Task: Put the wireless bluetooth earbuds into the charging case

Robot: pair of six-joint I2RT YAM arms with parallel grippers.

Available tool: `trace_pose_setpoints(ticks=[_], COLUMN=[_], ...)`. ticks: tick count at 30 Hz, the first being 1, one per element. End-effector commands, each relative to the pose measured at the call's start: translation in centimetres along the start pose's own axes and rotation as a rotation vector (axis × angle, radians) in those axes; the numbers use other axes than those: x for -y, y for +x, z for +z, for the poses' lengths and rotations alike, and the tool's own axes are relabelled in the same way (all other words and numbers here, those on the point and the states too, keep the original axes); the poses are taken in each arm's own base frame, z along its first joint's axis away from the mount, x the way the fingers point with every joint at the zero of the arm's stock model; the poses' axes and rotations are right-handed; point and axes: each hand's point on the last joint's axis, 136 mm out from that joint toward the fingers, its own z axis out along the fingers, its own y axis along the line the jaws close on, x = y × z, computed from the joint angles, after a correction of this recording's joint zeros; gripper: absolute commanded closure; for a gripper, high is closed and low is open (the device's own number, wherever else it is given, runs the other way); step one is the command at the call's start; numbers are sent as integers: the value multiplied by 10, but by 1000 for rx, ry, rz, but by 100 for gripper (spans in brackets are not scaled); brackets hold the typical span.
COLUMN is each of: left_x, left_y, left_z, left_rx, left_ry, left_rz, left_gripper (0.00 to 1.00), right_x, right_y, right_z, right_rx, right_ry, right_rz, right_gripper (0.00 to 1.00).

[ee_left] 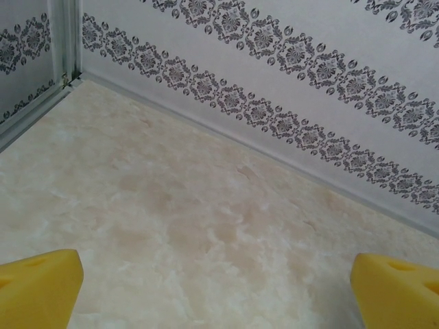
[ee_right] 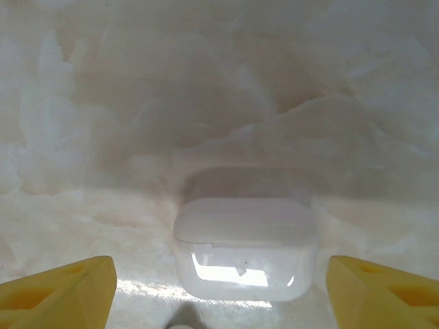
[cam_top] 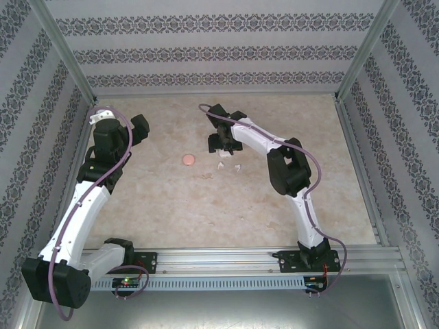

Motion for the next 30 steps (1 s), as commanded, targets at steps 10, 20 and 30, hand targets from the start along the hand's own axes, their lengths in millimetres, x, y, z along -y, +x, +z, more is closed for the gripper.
trace_pose_setpoints(ticks=[10,20,30], left_x=[7,-3,-3], left_y=[-10,6,24], left_z=[-6,-2,6], left_rx=[-13,-66,-111], left_ry=[24,-28,-8], left_rz=[-36,-120,-148], left_gripper=[0,0,1], right_x=[16,10,3], right_y=[8,10,18], right_z=[22,33,39], right_rx=[-68,-86,-110], right_ry=[52,36,39], right_rz=[35,49,62], right_gripper=[22,26,35])
